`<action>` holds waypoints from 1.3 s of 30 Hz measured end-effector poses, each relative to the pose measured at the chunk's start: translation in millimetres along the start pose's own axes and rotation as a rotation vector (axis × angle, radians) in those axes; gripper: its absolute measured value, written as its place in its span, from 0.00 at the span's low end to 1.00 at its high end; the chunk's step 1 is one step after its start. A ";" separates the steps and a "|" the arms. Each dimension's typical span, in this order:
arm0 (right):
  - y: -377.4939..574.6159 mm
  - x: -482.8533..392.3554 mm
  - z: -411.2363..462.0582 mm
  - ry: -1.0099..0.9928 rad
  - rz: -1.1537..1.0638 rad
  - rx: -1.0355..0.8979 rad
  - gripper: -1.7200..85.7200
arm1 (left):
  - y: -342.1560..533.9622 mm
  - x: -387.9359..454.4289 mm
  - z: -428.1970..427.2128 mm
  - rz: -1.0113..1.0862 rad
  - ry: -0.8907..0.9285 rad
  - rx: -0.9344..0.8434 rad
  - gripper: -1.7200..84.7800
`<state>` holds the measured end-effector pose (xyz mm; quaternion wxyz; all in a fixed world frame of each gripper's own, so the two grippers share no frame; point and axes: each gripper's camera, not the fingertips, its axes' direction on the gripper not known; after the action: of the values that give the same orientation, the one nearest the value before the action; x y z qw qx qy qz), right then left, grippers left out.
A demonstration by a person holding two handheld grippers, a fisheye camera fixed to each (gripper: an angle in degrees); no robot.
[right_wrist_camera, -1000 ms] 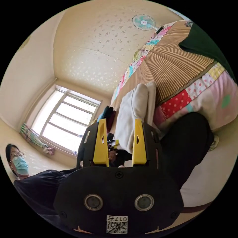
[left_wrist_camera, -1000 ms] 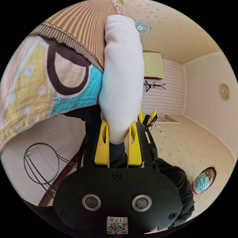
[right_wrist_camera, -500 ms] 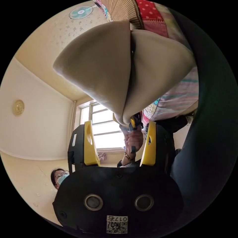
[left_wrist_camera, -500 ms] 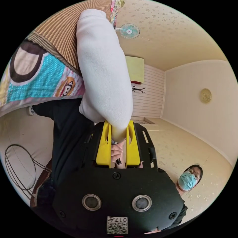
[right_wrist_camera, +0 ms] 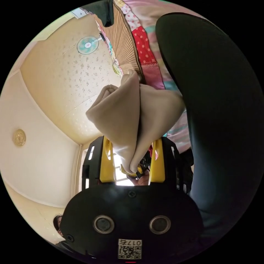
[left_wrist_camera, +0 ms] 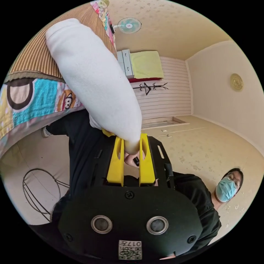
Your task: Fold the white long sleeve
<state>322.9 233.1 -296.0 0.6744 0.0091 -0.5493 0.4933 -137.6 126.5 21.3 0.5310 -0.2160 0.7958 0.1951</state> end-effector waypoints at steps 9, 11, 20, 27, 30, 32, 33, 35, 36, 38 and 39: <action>5.8 -17.6 37.4 0.021 -0.042 -0.101 0.13 | 39.0 47.1 -16.6 0.101 -0.062 0.013 0.11; 15.1 -38.0 56.7 0.081 -0.081 -0.123 0.12 | 55.4 61.8 -33.3 0.141 -0.076 0.078 0.12; 64.0 -183.7 235.2 0.276 -0.444 -0.314 0.10 | 163.8 85.9 -146.1 0.131 -0.111 0.458 0.11; 154.7 -297.6 449.9 0.293 -0.771 -0.433 0.09 | 232.8 78.8 -192.8 0.071 -0.066 0.672 0.10; 191.3 -310.7 501.6 0.083 -0.817 -0.371 0.09 | 251.0 84.0 -199.9 0.067 -0.074 0.704 0.10; 210.0 -302.4 530.5 -0.011 -0.851 -0.347 0.10 | 259.9 88.9 -202.9 0.076 -0.072 0.721 0.10; 216.0 -283.1 550.5 -0.075 -0.811 -0.335 0.10 | 265.4 91.7 -204.6 0.081 -0.073 0.737 0.10; 219.1 -236.4 581.4 -0.104 -0.693 -0.318 0.10 | 271.7 93.9 -206.3 0.081 -0.084 0.755 0.10; 218.8 -196.5 603.1 -0.056 -0.581 -0.321 0.10 | 275.3 93.9 -206.4 0.071 -0.098 0.767 0.10; 217.3 -128.7 635.9 0.099 -0.409 -0.403 0.11 | 279.2 93.0 -205.0 0.060 -0.104 0.778 0.10; 221.4 -87.2 655.1 0.241 -0.378 -0.517 0.11 | 281.0 92.3 -202.9 0.055 -0.102 0.781 0.10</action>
<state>-298.2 -73.6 -219.0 0.7941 -0.1190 -0.5610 0.2013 -478.4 237.8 31.4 0.6067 0.0338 0.7881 -0.0978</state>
